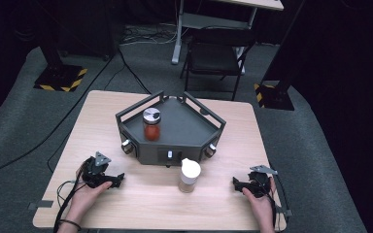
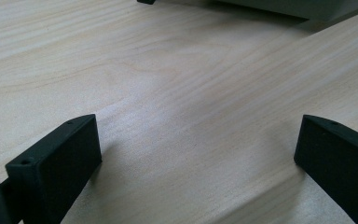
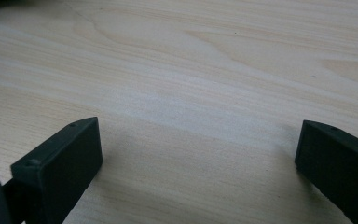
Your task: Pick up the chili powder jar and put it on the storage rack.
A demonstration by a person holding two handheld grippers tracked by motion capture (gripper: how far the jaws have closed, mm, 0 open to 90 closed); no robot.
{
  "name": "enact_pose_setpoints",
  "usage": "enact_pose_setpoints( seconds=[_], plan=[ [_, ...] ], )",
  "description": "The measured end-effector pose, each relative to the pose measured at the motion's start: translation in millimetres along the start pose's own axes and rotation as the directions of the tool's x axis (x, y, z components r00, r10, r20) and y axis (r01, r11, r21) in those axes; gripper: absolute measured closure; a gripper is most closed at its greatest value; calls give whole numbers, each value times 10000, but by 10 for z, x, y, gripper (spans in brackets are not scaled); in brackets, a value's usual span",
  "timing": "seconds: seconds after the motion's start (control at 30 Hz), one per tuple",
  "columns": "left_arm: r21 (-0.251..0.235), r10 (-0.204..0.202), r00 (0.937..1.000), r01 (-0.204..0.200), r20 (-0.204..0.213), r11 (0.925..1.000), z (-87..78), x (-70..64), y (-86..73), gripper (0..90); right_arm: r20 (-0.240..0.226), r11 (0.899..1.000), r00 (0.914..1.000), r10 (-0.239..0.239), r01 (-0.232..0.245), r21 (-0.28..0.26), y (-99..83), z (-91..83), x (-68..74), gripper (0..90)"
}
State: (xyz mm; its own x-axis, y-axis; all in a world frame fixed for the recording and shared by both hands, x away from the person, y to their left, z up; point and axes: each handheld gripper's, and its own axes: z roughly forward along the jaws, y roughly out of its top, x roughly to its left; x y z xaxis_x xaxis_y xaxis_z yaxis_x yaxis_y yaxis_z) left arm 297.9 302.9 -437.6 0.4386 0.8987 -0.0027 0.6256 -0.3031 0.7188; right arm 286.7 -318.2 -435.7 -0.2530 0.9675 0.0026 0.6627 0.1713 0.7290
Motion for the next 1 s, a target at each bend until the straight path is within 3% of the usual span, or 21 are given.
enact_pose_setpoints(
  seconds=[1.0],
  plan=[
    [-25,45,10000,-45,60,10000,1,7,-5,0,-6,10000,10000,0,0,3,-1,-1,3,0]
  ],
)
